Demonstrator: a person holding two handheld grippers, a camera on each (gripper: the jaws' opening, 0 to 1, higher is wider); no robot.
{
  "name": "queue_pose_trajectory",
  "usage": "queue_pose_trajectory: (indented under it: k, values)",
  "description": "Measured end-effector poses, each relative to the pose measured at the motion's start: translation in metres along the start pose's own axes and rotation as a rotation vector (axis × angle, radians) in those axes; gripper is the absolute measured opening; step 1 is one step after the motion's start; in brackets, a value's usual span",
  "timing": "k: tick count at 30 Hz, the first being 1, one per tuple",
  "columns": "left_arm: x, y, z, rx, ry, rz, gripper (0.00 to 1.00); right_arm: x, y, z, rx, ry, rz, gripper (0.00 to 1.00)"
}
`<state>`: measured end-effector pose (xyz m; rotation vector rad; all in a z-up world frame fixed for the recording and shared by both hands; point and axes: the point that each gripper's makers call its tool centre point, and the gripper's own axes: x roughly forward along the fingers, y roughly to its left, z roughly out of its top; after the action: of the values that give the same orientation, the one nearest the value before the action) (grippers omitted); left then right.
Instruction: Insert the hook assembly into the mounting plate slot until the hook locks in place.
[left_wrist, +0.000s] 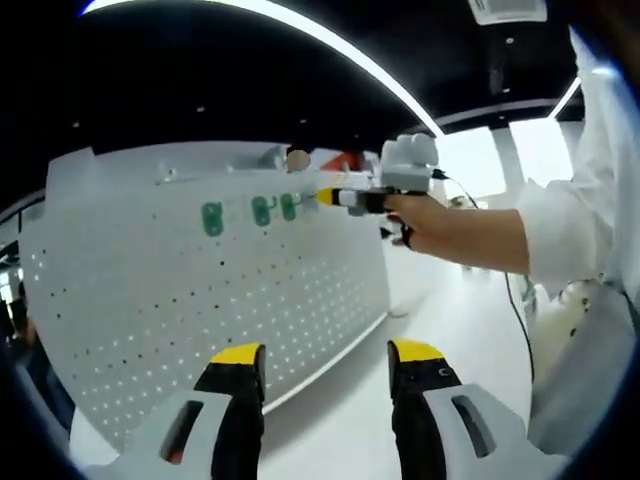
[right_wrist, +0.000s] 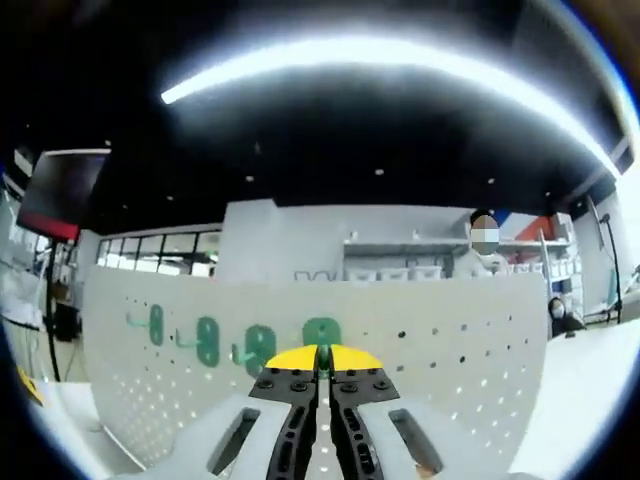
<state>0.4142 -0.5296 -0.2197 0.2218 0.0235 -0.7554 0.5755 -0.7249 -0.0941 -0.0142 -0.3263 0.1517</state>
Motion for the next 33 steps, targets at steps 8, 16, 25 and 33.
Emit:
queue_pose_trajectory:
  k: [8,16,25,33]
  values:
    - [-0.001,0.001,0.001,-0.004,-0.004,-0.001,0.50,0.004,0.001,-0.001,0.006,-0.001,0.002,0.00]
    - [0.000,0.000,0.000,-0.006,-0.005,-0.007,0.50,0.003,-0.002,-0.004,0.018,0.001,-0.009,0.00]
    - [-0.001,0.001,0.000,-0.004,-0.005,-0.006,0.49,0.005,-0.002,-0.007,0.026,-0.004,-0.015,0.00]
    - [-0.001,0.001,0.000,-0.002,-0.006,-0.007,0.49,0.005,-0.001,-0.010,0.011,-0.002,-0.021,0.00]
